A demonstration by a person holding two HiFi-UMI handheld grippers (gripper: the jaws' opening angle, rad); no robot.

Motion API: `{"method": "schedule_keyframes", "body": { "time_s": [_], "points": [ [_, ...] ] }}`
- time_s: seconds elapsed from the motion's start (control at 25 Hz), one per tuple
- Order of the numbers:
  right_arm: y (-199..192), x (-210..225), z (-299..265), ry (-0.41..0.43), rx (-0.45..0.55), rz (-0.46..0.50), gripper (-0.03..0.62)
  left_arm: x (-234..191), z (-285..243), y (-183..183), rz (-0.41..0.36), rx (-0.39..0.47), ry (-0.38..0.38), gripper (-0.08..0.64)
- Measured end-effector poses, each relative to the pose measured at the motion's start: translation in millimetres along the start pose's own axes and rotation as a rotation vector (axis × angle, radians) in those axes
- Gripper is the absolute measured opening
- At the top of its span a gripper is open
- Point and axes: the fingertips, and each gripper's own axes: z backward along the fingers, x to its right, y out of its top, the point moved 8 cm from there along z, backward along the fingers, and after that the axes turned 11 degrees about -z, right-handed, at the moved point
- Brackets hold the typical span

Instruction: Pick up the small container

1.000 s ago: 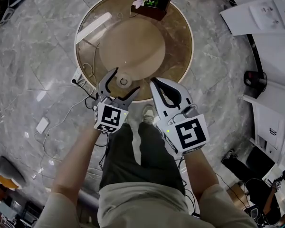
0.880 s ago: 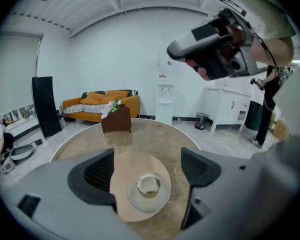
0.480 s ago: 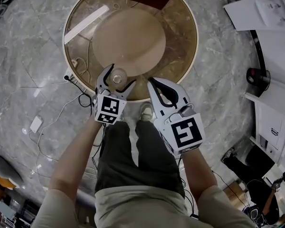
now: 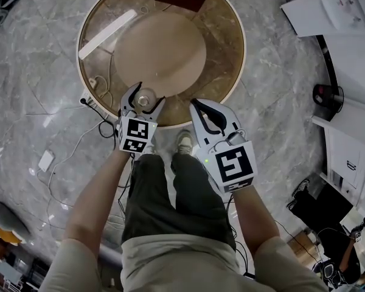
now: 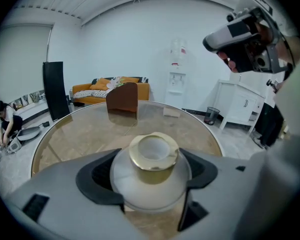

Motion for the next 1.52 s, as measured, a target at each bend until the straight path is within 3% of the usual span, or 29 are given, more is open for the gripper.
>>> {"method": "schedule_keyframes", "body": {
  "time_s": [0.12, 0.32, 0.48, 0.72, 0.84, 1.08, 1.28, 1.52],
  "points": [
    [8, 0, 15, -0.026, -0.010, -0.005, -0.005, 5, 10, 5, -0.006, -0.016, -0.049, 0.339],
    [30, -1, 45, -0.045, 0.005, -0.032, -0.003, 0, 46, 35, 0.027, -0.018, -0.068, 0.337],
    [60, -8, 77, -0.054, 0.038, -0.048, -0.003, -11, 86, 79, 0.045, 0.014, -0.076, 0.337],
    [119, -20, 135, -0.067, 0.101, -0.064, -0.003, -32, 155, 169, -0.008, 0.053, -0.061, 0.337],
    [152, -29, 167, -0.080, 0.173, -0.068, -0.005, -43, 193, 210, -0.043, 0.069, -0.034, 0.337],
    [208, -52, 229, -0.084, 0.302, -0.040, -0.005, -54, 273, 283, -0.023, 0.107, 0.010, 0.337],
    [233, -75, 272, -0.075, 0.361, 0.016, -0.005, -46, 339, 328, 0.005, 0.181, 0.022, 0.337],
    [254, -108, 324, -0.070, 0.416, 0.057, -0.003, -31, 402, 360, -0.008, 0.210, 0.008, 0.337]
  ]
}}
